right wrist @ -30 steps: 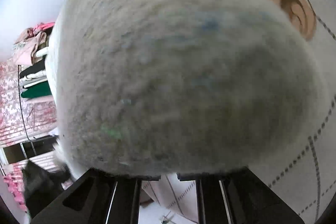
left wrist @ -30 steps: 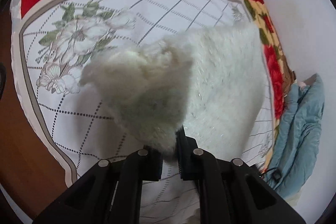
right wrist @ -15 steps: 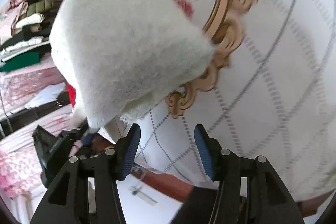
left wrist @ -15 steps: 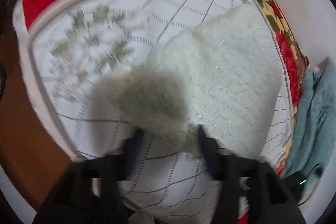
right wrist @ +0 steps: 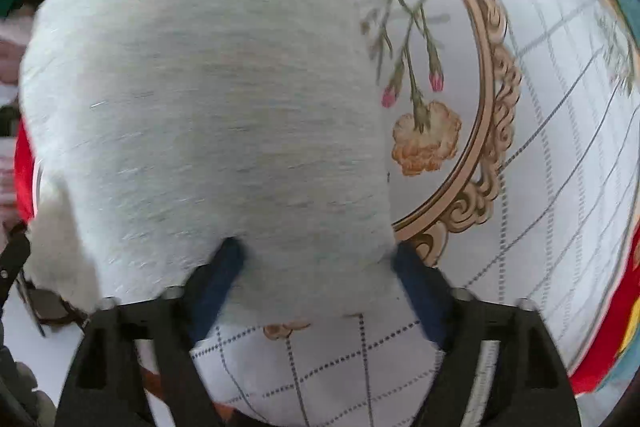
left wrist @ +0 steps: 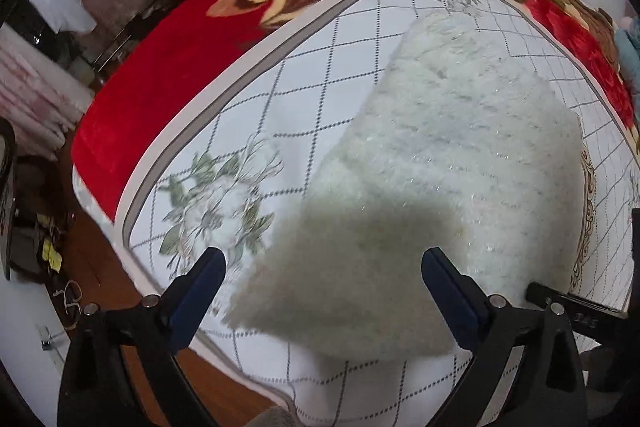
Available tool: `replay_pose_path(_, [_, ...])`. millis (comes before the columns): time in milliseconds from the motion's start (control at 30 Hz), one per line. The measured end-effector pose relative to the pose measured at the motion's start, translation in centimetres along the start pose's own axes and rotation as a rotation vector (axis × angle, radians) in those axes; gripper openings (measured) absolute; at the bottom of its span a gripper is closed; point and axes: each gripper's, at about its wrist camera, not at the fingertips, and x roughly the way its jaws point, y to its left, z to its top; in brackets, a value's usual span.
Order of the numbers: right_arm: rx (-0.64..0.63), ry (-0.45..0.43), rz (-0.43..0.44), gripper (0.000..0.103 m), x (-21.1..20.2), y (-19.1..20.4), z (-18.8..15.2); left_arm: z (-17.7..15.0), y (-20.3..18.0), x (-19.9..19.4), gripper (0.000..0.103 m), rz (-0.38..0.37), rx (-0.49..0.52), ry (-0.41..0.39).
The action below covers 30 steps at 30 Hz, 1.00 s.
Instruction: Fold large clothes
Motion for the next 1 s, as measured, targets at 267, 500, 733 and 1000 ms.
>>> replay_pose_path(267, [0.016,-0.039,0.352,0.093,-4.6,-4.6,2.3,2.7,-0.5,0.7,0.1,-0.068,-0.024,-0.001])
replay_pose_path(500, [0.027,0.054,0.716,0.094,3.2,-8.1,8.7,6.3,-0.3,5.1,0.1,-0.25,-0.053,0.063])
replay_pose_path(733, [-0.101,0.092,0.873,0.083,5.5,-1.9,11.0,7.2,-0.5,8.4,0.093,-0.393,-0.068,0.106])
replay_pose_path(1000, [-0.004,0.045,0.976,0.051,2.7,-1.8,10.2,8.6,-1.1,5.0,0.017,-0.392,-0.013,0.02])
